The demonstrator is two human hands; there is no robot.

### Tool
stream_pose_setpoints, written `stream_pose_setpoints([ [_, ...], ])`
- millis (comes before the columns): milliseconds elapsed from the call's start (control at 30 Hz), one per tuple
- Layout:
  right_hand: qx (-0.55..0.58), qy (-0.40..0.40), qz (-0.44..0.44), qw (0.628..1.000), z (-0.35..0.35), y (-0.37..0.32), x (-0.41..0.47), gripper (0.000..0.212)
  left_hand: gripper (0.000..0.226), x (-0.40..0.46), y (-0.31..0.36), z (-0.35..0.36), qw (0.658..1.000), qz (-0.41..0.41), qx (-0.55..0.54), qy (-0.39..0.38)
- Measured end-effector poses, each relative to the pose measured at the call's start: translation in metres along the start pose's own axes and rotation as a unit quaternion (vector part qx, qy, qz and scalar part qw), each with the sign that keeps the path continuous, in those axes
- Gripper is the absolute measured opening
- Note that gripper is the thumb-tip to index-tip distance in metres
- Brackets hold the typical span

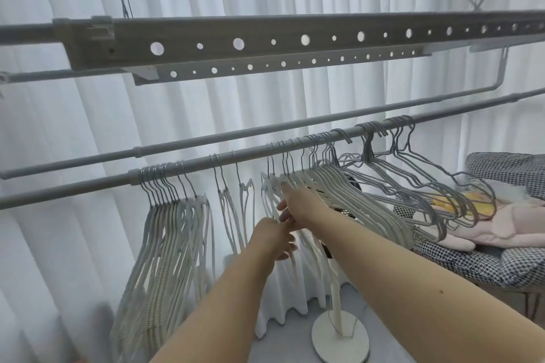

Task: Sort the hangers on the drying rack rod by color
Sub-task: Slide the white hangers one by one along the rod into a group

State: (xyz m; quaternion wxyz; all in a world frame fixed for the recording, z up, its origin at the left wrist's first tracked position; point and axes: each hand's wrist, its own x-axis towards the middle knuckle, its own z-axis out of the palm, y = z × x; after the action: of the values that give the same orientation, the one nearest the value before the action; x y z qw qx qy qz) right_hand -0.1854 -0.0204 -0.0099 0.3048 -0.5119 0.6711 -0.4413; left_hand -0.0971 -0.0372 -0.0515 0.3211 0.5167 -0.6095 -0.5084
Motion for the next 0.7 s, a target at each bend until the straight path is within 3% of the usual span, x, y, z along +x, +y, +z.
stream_pose_setpoints([
  [67, 0.043, -0.005, 0.037, 0.998, -0.001, 0.001, 0.007, 0.073, 0.025, 0.002, 0.002, 0.000, 1.000, 0.005, -0.010, 0.023],
  [133, 0.052, -0.003, 0.039, 0.998, -0.001, 0.002, 0.011, 0.076, 0.017, 0.002, 0.006, -0.002, 0.998, -0.002, -0.027, 0.056],
  [267, 0.020, 0.004, 0.023, 1.000, -0.002, 0.006, 0.018, 0.087, 0.023, 0.009, 0.020, -0.009, 0.993, 0.008, -0.068, 0.100],
  [500, -0.025, 0.020, 0.000, 0.999, -0.004, 0.011, 0.022, 0.074, 0.024, 0.013, 0.042, -0.019, 0.981, -0.029, -0.190, 0.033],
  [700, -0.067, 0.033, -0.003, 0.997, 0.002, 0.015, 0.026, 0.070, 0.030, -0.025, 0.037, -0.025, 0.969, -0.076, -0.233, -0.010],
])
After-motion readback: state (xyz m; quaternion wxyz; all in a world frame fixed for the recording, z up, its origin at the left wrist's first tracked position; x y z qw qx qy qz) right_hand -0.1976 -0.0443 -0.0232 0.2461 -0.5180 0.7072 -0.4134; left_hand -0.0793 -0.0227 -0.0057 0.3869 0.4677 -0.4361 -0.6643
